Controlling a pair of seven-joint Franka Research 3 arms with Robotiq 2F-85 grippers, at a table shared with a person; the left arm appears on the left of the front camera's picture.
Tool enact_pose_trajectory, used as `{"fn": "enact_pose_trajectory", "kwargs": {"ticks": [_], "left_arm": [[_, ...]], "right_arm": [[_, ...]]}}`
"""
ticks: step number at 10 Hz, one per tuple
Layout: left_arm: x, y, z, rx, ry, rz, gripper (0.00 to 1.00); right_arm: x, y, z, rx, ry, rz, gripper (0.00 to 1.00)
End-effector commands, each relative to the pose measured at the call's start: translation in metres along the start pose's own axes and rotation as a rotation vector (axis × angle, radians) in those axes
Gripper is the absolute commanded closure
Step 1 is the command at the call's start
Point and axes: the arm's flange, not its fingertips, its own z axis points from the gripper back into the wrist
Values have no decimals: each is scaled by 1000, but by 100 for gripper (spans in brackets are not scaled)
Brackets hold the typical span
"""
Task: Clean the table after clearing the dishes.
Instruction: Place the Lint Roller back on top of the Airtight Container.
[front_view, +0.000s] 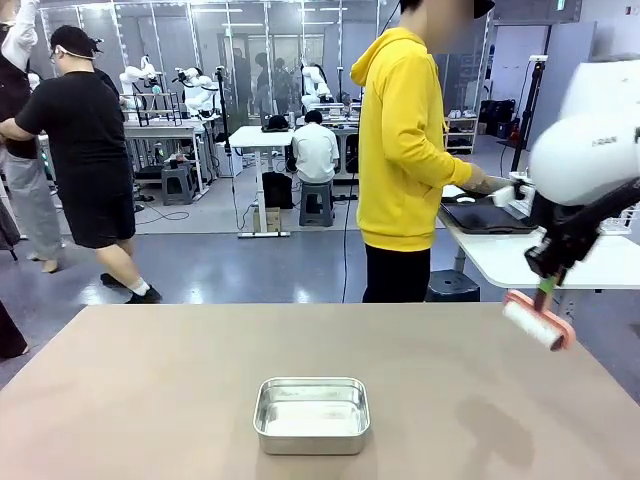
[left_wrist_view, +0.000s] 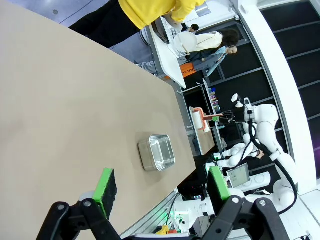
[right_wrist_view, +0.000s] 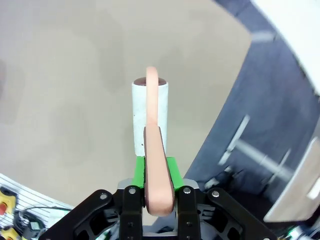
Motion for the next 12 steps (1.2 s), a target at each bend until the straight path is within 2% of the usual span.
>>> {"fn": "enact_pose_trajectory", "kwargs": {"ticks": [1,3,6,8,10,12], "left_arm": [[-1,-3,1,-19,-13,-3,7],[-1,-3,1,-19,-13,-3,7],[-1,-3,1,-19,-13,-3,7],[-1,-3,1,-19,-13,-3,7],[-1,-3,1,-19,-13,-3,7],[-1,-3,1,-19,-13,-3,7]], "right_arm": [[23,22,25,-9,-88,207,79],[56,82,63,23,-207,510,79],[97,168,68,159,-243,802,79],[117,228,56,228,-193,967,79],[129,275,47,265,-113,1060,79],[130,313,38,302,-37,1056,79]]}}
